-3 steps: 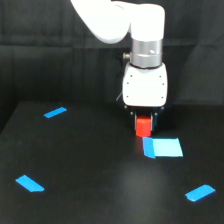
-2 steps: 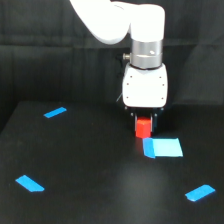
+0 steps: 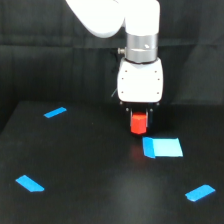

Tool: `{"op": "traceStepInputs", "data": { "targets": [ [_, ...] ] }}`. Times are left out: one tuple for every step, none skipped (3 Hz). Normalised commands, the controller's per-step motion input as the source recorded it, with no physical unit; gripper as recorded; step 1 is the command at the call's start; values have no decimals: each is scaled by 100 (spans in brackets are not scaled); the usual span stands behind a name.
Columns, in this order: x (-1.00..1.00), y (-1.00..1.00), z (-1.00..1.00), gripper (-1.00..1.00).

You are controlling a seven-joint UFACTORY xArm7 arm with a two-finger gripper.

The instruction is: Pick up the red object from the table

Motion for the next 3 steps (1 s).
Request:
{"op": "traceStepInputs", "data": {
  "targets": [
    [-28, -8, 94, -100],
    [-40, -11, 91, -99],
    [-32, -8, 100, -100]
  ]
}}
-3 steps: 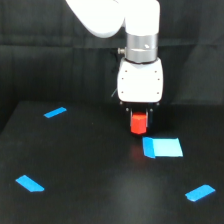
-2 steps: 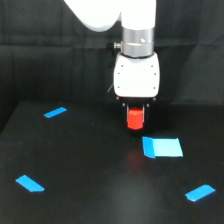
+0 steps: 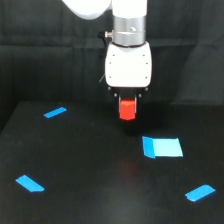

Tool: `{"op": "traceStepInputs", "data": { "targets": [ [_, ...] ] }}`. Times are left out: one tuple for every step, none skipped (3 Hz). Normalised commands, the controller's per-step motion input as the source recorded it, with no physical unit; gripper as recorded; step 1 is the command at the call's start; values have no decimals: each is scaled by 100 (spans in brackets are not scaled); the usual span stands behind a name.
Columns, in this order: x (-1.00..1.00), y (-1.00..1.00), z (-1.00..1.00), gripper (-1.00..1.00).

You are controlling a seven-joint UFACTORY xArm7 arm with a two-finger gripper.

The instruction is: Pick up the red object from the table

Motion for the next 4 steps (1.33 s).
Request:
{"op": "traceStepInputs", "data": {
  "targets": [
    [-15, -5, 92, -100],
    [0, -1, 55, -100],
    [-1, -18, 44, -99],
    [-2, -9, 8, -100]
  ]
}}
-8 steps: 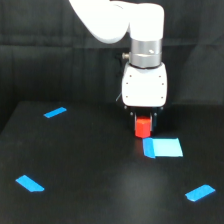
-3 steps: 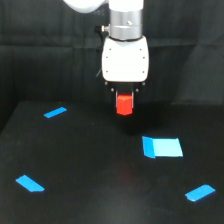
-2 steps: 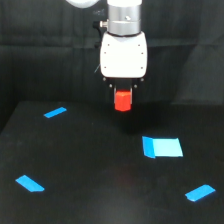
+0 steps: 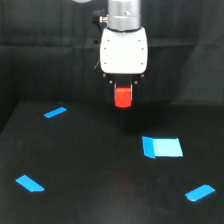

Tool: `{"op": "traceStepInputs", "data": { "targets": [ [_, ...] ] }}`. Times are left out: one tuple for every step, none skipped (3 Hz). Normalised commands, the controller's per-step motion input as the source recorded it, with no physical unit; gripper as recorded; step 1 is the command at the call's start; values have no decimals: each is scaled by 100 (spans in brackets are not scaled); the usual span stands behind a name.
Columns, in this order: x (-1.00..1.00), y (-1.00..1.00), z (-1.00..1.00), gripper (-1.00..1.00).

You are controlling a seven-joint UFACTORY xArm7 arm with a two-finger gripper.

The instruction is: Pick up the red object from the table

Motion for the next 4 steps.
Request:
{"op": "traceStepInputs", "data": {
  "targets": [
    [-8, 2, 13, -100],
    [-1, -10, 20, -100],
    [-9, -1, 14, -92],
    [-16, -2, 10, -97]
  ]
}}
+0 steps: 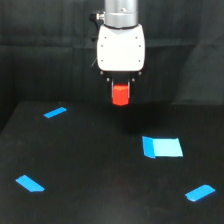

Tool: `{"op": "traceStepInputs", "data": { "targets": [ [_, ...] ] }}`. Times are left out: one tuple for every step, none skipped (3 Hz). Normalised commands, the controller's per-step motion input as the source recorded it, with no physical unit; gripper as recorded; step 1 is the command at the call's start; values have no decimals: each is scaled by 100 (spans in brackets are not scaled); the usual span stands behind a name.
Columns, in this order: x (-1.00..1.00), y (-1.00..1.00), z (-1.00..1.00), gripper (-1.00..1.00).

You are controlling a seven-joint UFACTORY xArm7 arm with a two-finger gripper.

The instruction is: Pick up the red object from the table

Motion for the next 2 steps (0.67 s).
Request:
{"op": "traceStepInputs", "data": {
  "targets": [
    [4, -6, 13, -99],
    [-1, -4, 14, -100]
  ]
}}
